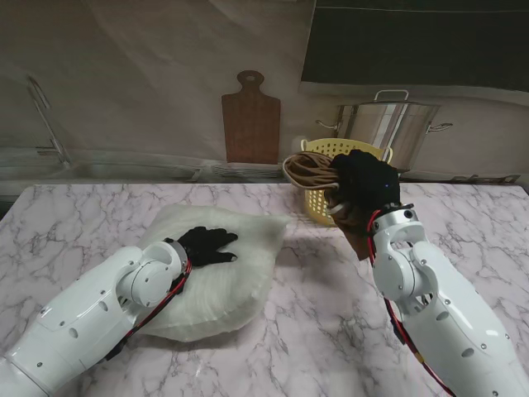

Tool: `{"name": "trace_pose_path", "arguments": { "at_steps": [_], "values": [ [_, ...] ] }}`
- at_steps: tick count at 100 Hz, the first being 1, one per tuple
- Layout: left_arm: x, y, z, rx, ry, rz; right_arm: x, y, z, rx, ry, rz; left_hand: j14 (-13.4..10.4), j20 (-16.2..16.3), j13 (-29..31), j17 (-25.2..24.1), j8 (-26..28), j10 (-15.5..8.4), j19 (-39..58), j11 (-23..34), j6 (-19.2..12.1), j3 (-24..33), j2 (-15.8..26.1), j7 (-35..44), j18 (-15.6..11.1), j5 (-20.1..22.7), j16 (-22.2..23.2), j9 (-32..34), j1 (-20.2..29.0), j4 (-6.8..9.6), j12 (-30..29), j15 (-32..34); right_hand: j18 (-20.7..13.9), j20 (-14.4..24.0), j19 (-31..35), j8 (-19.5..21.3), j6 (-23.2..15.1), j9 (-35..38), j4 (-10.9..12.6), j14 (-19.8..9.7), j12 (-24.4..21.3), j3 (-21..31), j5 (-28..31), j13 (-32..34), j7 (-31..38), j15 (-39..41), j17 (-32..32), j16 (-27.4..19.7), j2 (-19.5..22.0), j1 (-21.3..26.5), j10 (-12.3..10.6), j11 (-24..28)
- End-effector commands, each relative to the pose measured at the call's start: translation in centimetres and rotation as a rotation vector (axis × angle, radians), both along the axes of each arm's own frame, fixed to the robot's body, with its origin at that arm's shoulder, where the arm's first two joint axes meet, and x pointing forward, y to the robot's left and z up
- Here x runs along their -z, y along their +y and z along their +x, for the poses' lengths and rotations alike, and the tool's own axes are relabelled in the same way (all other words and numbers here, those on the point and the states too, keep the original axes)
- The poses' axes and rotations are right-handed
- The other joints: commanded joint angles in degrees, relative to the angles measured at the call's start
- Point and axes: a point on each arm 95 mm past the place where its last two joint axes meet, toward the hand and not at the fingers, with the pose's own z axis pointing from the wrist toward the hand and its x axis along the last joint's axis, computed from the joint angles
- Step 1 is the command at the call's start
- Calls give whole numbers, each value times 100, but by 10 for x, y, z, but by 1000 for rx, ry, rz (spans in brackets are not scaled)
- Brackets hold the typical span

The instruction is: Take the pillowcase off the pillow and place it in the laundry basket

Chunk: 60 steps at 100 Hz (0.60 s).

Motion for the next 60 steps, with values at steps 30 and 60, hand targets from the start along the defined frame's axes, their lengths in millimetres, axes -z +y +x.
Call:
{"name": "trace_pose_path", "arguments": {
  "at_steps": [30,60],
  "values": [
    [14,1,-7,24,60,39,-45,7,64,-63,-63,74,599,-56,98,-67,100,-223,2976,-21,-188,110,17,-61,512,-119,-60,-113,298,156,29,91,-146,82,-561,356,-161,-328,-3,-1082,312,61,-216,-310,1216,363,-671,144,895,698,-546,956],
    [12,0,-6,27,61,28,-58,13,120,-100,-108,120,602,-56,97,-64,100,-221,2982,-19,-184,117,16,-60,508,-117,-59,-106,306,157,29,91,32,89,-808,414,-322,-620,-21,-1126,289,-198,-475,-582,1422,434,-1217,154,1148,743,-693,1109]
  ]
}}
